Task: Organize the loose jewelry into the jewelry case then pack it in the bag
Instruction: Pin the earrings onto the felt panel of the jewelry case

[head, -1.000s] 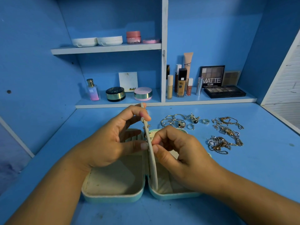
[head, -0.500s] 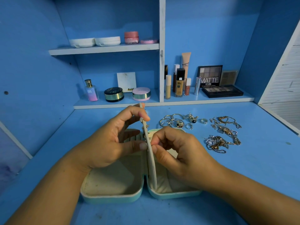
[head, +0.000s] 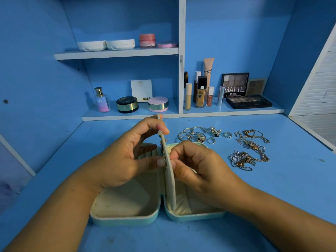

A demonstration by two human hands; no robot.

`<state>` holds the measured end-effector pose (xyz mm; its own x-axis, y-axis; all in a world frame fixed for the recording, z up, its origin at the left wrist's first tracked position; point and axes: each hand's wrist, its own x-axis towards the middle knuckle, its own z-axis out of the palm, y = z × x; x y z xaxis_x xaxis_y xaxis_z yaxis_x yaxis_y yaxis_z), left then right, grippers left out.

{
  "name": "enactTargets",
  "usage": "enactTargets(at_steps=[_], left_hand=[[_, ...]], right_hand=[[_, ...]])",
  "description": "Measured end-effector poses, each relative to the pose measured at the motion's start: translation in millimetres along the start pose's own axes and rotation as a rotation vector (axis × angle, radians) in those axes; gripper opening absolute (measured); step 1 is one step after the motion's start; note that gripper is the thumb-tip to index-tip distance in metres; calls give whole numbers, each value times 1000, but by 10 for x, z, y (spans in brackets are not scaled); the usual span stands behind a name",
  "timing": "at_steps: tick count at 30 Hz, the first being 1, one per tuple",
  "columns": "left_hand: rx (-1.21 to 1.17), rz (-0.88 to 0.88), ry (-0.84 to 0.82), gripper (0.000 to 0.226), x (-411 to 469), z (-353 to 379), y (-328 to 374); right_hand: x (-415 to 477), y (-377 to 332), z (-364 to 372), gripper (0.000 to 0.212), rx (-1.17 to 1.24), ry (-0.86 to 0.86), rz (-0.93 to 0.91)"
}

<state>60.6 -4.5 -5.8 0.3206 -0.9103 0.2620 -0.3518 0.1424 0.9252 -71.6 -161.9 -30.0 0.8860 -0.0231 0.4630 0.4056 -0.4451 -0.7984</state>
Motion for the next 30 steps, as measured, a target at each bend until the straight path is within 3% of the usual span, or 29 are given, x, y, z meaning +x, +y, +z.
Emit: enactTargets(at_steps=[14,17,19,25,28,30], left_hand=[[74,-5,26,48,0,26,3],[139,-14,40,60,-6,41,4],[238,-51,38,73,-15,48,9],[701,-291,21,89,-50,67,-16],[841,-325,-72,97,-34,135,-60],[921,-341,-89,101,-25,159,-92]], right_hand=[[-21,-11,-41,2,-51,-26,-11],[-35,-57,-49,12,110,-6,6],[-26,-83,-85,20,240,63,29],[37,-8,-373,56,218,219,323],[75,61,-449,61,58,161,468],[79,99,-466,60,-178,93,478]])
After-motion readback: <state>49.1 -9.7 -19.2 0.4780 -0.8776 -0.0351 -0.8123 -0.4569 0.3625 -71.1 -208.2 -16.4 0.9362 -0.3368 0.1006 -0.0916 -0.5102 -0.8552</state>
